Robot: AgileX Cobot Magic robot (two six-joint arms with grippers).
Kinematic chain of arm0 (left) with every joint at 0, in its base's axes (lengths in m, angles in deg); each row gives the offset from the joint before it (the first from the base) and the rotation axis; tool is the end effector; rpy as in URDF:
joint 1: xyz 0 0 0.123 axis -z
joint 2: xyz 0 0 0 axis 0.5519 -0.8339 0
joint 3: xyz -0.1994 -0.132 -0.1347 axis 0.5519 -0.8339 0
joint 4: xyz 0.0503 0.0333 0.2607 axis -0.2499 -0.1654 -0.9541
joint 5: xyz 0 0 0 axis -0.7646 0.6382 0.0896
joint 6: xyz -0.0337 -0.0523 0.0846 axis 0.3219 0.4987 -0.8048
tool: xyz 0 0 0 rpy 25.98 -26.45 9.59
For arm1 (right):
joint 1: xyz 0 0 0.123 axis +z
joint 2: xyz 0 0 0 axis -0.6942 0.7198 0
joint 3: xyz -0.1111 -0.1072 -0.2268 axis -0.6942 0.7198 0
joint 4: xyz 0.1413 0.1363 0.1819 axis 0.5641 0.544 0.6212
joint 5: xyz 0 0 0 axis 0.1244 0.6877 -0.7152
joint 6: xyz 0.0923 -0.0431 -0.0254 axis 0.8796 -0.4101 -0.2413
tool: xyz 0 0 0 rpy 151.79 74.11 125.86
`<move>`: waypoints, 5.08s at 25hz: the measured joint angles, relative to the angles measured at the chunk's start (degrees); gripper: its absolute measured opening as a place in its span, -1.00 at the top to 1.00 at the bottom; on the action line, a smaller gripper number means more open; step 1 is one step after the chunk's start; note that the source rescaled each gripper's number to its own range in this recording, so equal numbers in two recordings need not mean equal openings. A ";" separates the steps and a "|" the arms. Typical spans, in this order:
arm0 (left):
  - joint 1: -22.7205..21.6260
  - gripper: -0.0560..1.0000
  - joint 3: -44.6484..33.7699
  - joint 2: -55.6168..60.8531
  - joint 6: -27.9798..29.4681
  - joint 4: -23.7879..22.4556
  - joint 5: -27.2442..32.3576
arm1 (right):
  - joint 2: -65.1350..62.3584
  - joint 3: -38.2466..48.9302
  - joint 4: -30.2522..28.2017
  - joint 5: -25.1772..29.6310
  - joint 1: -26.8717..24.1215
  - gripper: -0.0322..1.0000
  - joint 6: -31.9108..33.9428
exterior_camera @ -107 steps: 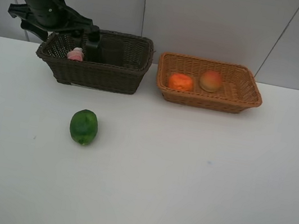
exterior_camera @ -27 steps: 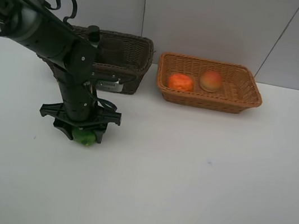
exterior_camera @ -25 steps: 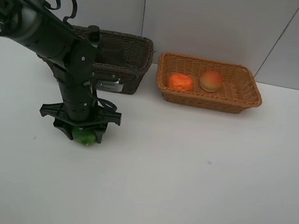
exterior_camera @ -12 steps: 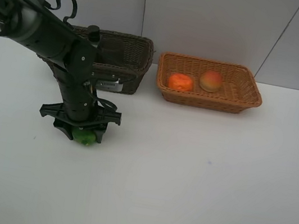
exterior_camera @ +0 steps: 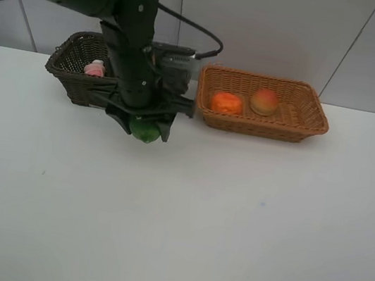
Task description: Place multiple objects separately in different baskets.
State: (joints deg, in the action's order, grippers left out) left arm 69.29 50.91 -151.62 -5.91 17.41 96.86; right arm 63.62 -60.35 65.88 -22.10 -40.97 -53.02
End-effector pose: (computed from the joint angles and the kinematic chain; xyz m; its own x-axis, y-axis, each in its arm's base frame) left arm 0.3433 -0.2476 0.1474 -0.9531 0.1319 -0.2724 0.1742 0.9751 -0.1375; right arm 0.0291 0.0015 0.2853 -0.4346 0.0144 -0.9005 -0.0362 0.9988 0.0334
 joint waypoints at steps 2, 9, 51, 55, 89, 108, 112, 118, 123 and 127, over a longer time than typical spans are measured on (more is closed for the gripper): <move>1.70 -0.56 5.66 -1.13 -3.12 1.26 0.67 | 0.00 0.00 0.00 0.00 0.00 -0.94 0.00; 5.97 -0.56 24.41 -8.64 -11.09 1.55 0.96 | 0.00 0.00 0.00 0.00 0.00 -0.94 0.00; 7.04 -0.89 29.54 -27.09 -13.97 -2.71 -39.17 | 0.00 0.00 0.00 0.00 0.00 -0.94 0.00; 7.04 -0.97 29.54 -27.02 -13.97 -2.71 -39.10 | 0.00 0.00 0.00 0.00 0.00 -0.94 0.00; -17.89 -0.98 -24.09 53.02 -15.41 -1.39 -2.21 | 0.00 0.00 0.00 0.00 0.00 -0.94 0.00; -18.27 -0.98 -50.69 97.13 -17.85 -1.27 7.75 | 0.00 0.00 0.00 0.00 0.00 -0.94 0.00; -18.27 -0.98 -51.10 103.55 -18.53 -1.10 7.89 | 0.00 0.00 0.00 0.00 0.00 -0.94 0.00; -18.27 -0.98 -50.32 107.80 -21.59 0.93 12.59 | 0.00 0.00 0.00 0.00 0.00 -0.94 0.00; -18.27 -0.98 -50.26 107.91 -28.85 0.93 18.43 | 0.00 0.00 0.00 0.00 0.00 -0.94 0.00; -18.27 -0.98 -50.26 108.39 -28.96 0.57 20.84 | 0.00 0.00 0.00 0.00 0.00 -0.94 0.00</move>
State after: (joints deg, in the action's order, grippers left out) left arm 51.03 0.65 -43.23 -34.87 17.97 117.70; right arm 63.62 -60.35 65.88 -22.10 -40.97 -53.02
